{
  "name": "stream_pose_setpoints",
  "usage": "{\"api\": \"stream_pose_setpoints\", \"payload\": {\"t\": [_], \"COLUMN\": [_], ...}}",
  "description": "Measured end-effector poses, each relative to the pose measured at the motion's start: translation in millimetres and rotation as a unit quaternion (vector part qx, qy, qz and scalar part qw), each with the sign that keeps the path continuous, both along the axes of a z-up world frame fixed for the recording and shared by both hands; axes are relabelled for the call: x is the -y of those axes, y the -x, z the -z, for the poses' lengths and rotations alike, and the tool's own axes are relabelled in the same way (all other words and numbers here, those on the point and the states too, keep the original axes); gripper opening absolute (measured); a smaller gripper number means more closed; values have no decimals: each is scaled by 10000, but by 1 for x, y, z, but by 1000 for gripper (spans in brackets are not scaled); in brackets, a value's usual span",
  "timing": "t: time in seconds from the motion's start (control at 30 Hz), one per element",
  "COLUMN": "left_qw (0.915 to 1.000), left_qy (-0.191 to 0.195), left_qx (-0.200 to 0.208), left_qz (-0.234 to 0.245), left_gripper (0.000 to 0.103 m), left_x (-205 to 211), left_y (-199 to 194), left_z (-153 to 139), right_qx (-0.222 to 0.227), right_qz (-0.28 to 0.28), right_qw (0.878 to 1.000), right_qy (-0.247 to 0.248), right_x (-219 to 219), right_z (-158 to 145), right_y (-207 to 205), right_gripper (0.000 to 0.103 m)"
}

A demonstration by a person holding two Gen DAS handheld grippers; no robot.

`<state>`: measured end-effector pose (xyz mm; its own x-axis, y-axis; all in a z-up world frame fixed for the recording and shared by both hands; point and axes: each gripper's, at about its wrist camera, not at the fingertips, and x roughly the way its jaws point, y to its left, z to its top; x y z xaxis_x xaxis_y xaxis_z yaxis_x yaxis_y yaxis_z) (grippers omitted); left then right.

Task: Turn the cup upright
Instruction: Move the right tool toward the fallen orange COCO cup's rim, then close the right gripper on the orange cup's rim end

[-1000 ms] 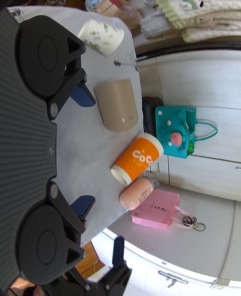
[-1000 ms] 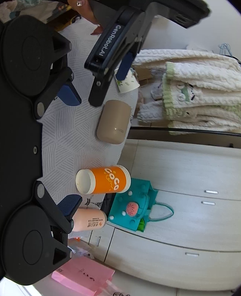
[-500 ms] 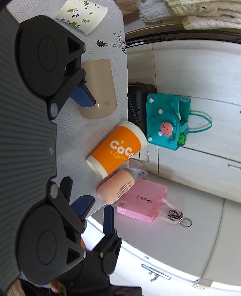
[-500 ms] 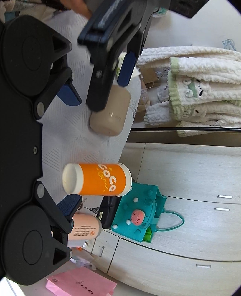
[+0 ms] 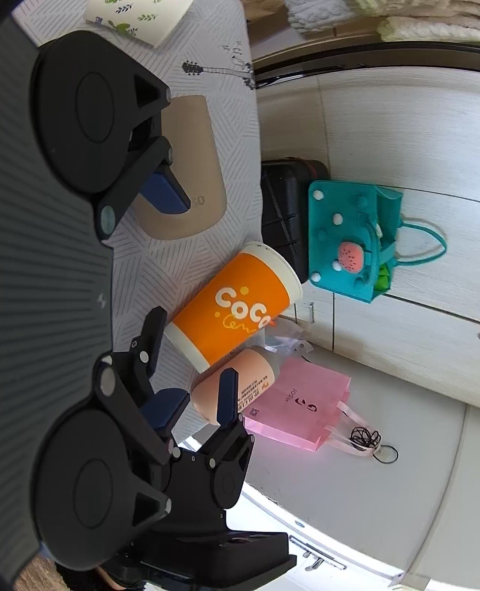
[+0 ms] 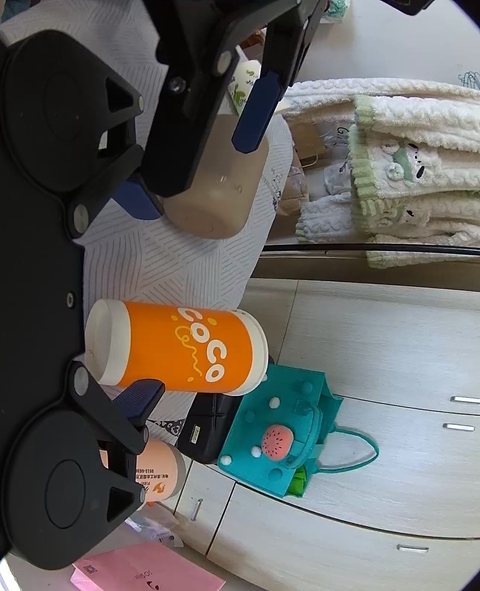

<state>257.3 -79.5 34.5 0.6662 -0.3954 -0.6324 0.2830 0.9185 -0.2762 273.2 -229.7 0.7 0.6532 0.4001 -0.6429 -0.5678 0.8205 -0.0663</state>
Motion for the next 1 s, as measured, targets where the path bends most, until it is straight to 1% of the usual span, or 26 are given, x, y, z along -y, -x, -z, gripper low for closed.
{"api": "stream_pose_setpoints", "payload": {"t": [0.13,0.23,0.33,0.4,0.43,0.47,0.53,0.63,0.7,0.9,1.0], "left_qw": [10000,9998,9998,9998,9997,9996,9997,9997,9996,9997,9997], "left_qy": [13,164,173,180,213,233,191,73,146,148,68], "left_qx": [-22,-137,-104,-104,-110,-120,-96,12,10,65,112], "left_qz": [-19,36,-25,-25,-35,-46,-96,-221,-224,-207,-209], "left_gripper": [102,102,102,102,102,102,102,101,101,101,102], "left_x": [-2,-4,-4,-4,-5,-5,-5,-3,-4,-5,-5], "left_y": [-3,-5,-3,-2,-1,1,4,8,12,33,45], "left_z": [5,8,8,7,7,7,7,4,2,0,2], "right_qx": [-45,-103,-126,-118,-83,-98,-214,-254,-365,-561,-546], "right_qz": [81,124,248,398,501,604,694,709,760,877,901], "right_qw": [9999,9996,9989,9983,9978,9974,9972,9971,9964,9944,9943], "right_qy": [128,250,365,417,423,389,200,61,-24,-159,-159], "right_x": [-2,-7,-12,-14,-14,-13,-9,-7,-6,-2,-3], "right_z": [8,16,22,24,23,21,15,8,3,-3,-4], "right_y": [-15,-27,-34,-34,-32,-30,-25,-16,-11,12,28], "right_gripper": [95,95,93,88,77,71,71,71,71,71,71]}}
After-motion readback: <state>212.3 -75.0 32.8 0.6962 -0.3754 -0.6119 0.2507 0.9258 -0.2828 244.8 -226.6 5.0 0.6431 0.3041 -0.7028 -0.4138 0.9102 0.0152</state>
